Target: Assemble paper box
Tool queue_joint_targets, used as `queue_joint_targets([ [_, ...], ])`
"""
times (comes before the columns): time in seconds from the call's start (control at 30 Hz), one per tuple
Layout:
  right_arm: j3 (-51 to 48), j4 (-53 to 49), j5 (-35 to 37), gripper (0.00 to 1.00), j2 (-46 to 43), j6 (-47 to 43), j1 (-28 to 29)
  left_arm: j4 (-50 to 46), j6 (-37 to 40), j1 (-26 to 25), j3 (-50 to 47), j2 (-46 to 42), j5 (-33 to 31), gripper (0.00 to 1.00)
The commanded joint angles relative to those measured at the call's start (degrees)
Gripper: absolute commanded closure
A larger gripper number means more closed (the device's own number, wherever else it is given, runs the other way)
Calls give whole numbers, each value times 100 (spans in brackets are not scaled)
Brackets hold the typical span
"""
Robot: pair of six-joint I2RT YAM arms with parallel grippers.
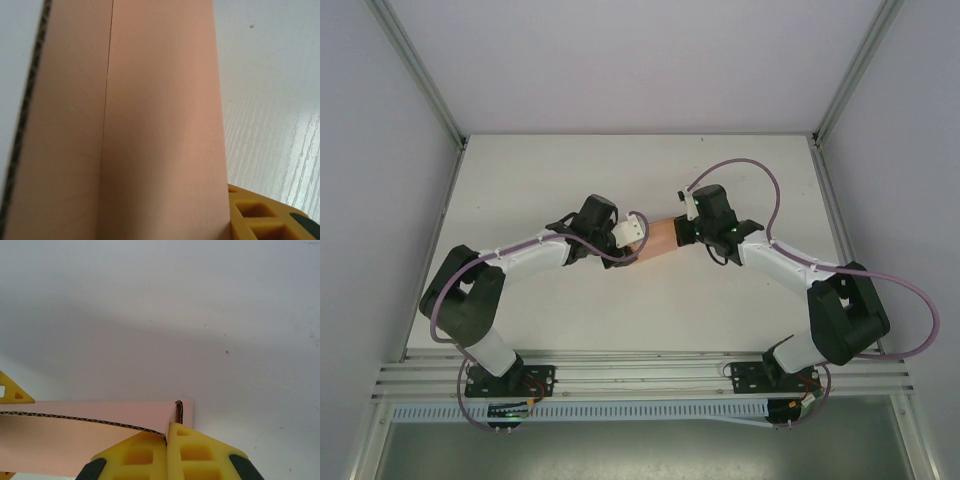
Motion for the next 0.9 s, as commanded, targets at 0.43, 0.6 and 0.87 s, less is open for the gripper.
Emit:
queue_joint_targets([
  [0.43, 556, -2420, 182, 100, 182, -316, -153, -650, 578, 240, 25, 207, -33, 69],
  [0.6, 428, -2252, 335, 100, 315, -194, -142, -711, 630, 257, 143, 297, -78, 69],
  [0.87, -65, -1506, -235, 100, 529, 742, -143, -752, 661, 275, 299, 508, -35, 70],
])
